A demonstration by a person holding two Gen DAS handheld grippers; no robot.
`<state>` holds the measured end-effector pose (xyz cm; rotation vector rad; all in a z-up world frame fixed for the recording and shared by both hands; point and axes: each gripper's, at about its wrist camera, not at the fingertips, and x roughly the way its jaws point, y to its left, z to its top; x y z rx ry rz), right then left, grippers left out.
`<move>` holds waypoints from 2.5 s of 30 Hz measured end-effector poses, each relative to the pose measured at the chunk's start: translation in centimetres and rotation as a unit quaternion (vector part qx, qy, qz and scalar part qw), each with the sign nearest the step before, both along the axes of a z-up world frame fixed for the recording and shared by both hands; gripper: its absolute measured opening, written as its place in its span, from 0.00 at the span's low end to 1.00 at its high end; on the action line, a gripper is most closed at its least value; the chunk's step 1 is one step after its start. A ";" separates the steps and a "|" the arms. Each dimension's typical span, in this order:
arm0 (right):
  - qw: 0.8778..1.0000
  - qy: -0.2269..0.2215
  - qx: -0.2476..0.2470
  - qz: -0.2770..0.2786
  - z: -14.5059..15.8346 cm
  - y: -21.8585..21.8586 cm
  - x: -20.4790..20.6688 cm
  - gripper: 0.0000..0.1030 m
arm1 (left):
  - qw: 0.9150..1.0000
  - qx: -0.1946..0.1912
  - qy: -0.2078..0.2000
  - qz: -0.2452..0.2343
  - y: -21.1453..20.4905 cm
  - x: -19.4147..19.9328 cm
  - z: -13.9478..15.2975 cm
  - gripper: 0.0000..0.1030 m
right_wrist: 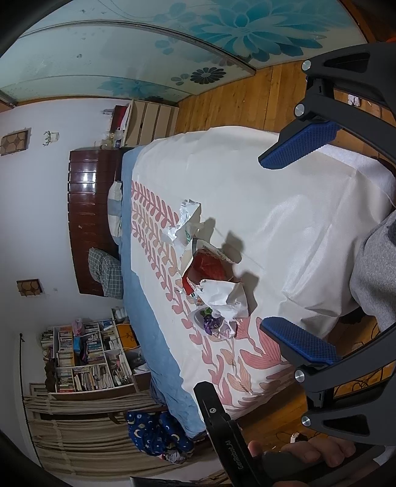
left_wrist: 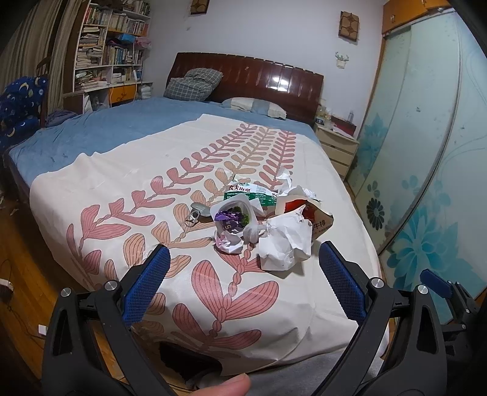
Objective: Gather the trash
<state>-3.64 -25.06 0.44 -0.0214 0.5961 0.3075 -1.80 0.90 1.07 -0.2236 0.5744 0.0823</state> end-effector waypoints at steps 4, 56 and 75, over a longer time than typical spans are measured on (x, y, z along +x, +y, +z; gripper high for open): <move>1.000 0.001 -0.001 0.002 -0.1 0.1 0.0 0.93 | 1.000 0.000 0.000 0.001 0.1 0.0 -0.1 0.94; 0.972 0.208 0.112 0.022 -8.1 10.3 15.7 0.64 | 0.997 -0.043 0.051 0.039 4.2 2.8 -2.4 0.94; 0.956 0.205 0.188 0.088 -5.8 4.6 11.2 0.43 | 0.982 -0.086 0.167 0.016 2.6 12.1 -8.2 0.94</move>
